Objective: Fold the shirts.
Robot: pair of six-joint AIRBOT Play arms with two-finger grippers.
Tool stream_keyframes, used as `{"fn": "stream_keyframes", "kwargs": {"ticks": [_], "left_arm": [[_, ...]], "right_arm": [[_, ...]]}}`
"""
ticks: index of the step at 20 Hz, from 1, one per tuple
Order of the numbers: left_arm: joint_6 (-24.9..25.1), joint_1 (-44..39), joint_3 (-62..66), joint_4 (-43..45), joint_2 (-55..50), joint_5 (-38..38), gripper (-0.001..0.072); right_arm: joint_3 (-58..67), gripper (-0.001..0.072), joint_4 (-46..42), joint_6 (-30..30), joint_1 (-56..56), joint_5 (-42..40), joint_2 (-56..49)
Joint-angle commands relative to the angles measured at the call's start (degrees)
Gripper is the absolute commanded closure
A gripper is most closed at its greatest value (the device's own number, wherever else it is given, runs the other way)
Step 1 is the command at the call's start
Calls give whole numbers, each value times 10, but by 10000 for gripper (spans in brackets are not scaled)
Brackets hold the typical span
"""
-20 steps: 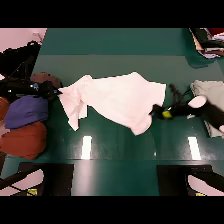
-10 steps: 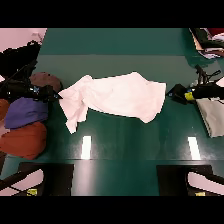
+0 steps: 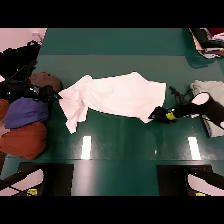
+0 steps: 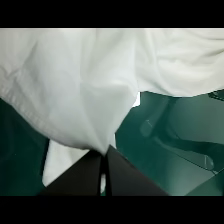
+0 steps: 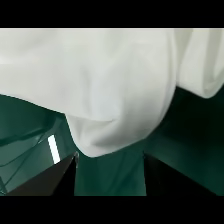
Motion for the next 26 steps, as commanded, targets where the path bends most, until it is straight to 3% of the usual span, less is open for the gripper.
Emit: {"fn": "stream_keyframes", "kwargs": {"ticks": [1,2,4,5,11,20,26], "left_arm": [[0,0,0,0,0,0,683],[0,0,0,0,0,-2,683],[0,0,1,1,3,-6,683],[-2,0,8,1,4,-14,683],[-43,0,229,-9,22,-119,684],[-100,0,607,1,141,-67,683],[-121,0,628,-3,224,51,684]], "right_arm": [[-15,286,18,2,35,-57,-28],[-15,290,17,2,41,-67,-30],[-14,652,16,2,45,-71,-22],[-12,686,14,2,43,-76,-8],[161,694,11,-4,-43,-58,142],[494,694,10,-20,-219,28,269],[657,694,10,-29,-367,151,268]]}}
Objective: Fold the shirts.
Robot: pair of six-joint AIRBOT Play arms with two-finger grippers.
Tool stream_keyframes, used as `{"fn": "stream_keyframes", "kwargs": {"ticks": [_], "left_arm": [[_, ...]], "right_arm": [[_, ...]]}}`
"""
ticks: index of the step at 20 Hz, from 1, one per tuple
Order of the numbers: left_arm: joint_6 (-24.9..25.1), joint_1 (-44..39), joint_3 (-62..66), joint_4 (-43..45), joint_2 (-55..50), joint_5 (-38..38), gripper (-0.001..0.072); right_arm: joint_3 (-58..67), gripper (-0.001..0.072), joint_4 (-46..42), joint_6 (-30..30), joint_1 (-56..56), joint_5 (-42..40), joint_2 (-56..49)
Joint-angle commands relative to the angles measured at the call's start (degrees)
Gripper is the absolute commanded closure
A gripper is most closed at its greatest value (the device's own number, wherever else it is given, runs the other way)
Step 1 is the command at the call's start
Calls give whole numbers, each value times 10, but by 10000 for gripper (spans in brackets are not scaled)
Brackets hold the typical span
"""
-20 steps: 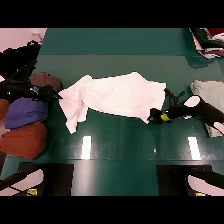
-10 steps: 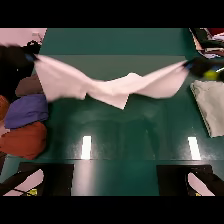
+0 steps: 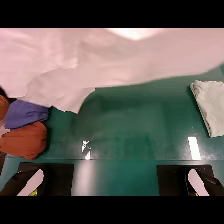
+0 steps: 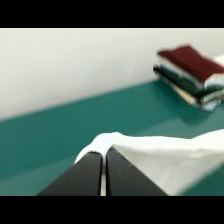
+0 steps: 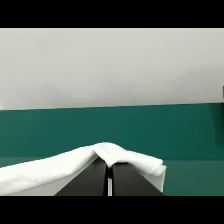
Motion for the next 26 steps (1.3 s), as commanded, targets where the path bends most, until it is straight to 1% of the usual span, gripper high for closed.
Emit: {"fn": "stream_keyframes", "kwargs": {"ticks": [1,3,5,7,9,10,11,13,15,16,18,19,20,21,22,25,26], "left_arm": [[-11,0,28,-8,39,68,683],[-10,0,46,-10,42,76,683],[-10,0,34,7,40,78,684],[-11,0,-27,21,33,79,684],[-12,0,-114,17,7,64,684],[-11,0,-152,16,-15,47,684],[-11,0,-183,15,-43,25,684],[-9,0,-237,10,-116,-19,684],[-5,0,-274,9,-192,-31,684],[-2,0,-285,9,-236,-28,684],[10,-4,-292,8,-321,-17,684],[12,-11,-291,8,-360,-1,684],[30,-23,-291,8,-395,26,684],[54,-37,-291,8,-424,64,684],[64,-50,-291,8,-445,108,684],[65,-75,-291,20,-467,244,683],[65,-75,-286,25,-467,261,684]], "right_arm": [[112,694,0,-3,-87,92,-13],[176,694,0,-3,-105,114,-39],[213,694,1,5,-105,134,-69],[192,694,0,18,-97,159,-96],[123,695,-1,19,-69,172,-120],[84,694,-5,19,-47,180,-139],[49,695,-33,24,-17,188,-164],[-6,694,-129,39,53,202,-222],[-46,695,-198,49,114,207,-290],[-58,694,-212,50,136,203,-327],[-64,694,-210,53,164,175,-407],[-53,695,-209,53,170,158,-446],[-31,694,-209,54,177,141,-488],[-6,694,-209,54,179,126,-523],[24,695,-207,54,182,110,-557],[109,694,-205,64,187,89,-620],[127,694,-207,64,189,85,-626]]}}
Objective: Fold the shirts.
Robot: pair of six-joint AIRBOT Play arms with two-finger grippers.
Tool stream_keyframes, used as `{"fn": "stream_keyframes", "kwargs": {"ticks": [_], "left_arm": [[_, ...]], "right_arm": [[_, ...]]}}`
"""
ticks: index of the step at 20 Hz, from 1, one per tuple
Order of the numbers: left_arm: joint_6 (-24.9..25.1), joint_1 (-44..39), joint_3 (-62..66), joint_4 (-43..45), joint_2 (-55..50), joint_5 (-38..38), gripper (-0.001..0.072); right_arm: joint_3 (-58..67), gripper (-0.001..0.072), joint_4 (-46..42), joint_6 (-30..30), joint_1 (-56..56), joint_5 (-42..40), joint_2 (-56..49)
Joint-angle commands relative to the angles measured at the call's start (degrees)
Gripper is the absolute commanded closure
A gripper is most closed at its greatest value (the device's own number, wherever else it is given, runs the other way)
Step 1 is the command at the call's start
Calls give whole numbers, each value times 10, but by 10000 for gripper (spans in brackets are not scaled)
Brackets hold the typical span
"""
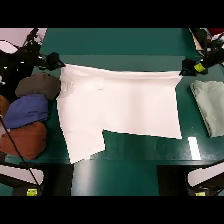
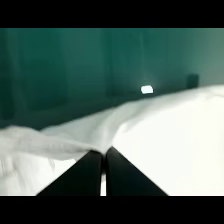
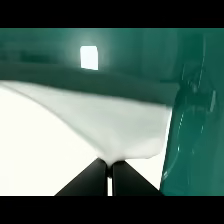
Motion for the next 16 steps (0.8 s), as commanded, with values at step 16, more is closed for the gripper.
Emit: {"fn": "stream_keyframes", "kwargs": {"ticks": [16], "left_arm": [[-20,-24,-65,191,-21,-173,519]], "right_arm": [[-227,693,-10,4,12,-69,81]]}}
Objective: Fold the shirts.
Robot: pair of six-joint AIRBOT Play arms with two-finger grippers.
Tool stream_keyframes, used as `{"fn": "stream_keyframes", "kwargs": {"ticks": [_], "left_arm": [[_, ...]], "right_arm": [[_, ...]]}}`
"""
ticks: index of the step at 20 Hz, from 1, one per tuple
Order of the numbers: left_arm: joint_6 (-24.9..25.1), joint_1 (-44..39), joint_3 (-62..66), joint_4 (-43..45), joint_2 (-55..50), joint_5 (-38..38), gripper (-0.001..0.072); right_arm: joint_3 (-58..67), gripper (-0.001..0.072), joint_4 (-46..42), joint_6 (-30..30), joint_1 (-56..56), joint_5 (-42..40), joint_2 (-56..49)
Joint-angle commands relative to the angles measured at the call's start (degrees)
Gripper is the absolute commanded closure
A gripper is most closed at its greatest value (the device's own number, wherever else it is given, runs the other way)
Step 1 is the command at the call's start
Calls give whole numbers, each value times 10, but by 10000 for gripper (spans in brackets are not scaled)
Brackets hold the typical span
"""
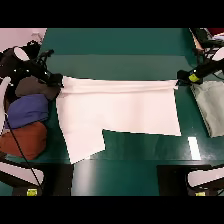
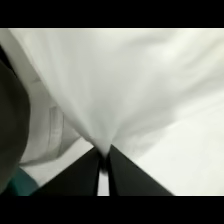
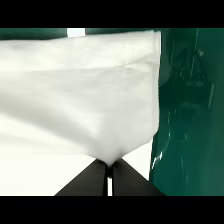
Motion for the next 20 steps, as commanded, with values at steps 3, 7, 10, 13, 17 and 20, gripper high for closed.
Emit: {"fn": "stream_keyframes", "kwargs": {"ticks": [3,7,10,13,17,20], "left_arm": [[-31,-4,-29,13,11,-28,225],[-45,-4,-86,65,109,-45,226],[-52,-4,-241,56,222,-46,226],[-66,-4,-406,31,326,-33,226],[-79,-4,-545,0,408,0,225],[-79,-4,-581,-31,409,38,226]], "right_arm": [[-60,293,44,0,0,-5,17],[-60,296,42,-22,-10,46,61],[-60,295,43,-26,-12,76,107],[-60,296,43,-26,-9,89,147],[-60,296,43,-31,-7,89,179],[-60,296,42,-31,-7,89,191]]}}
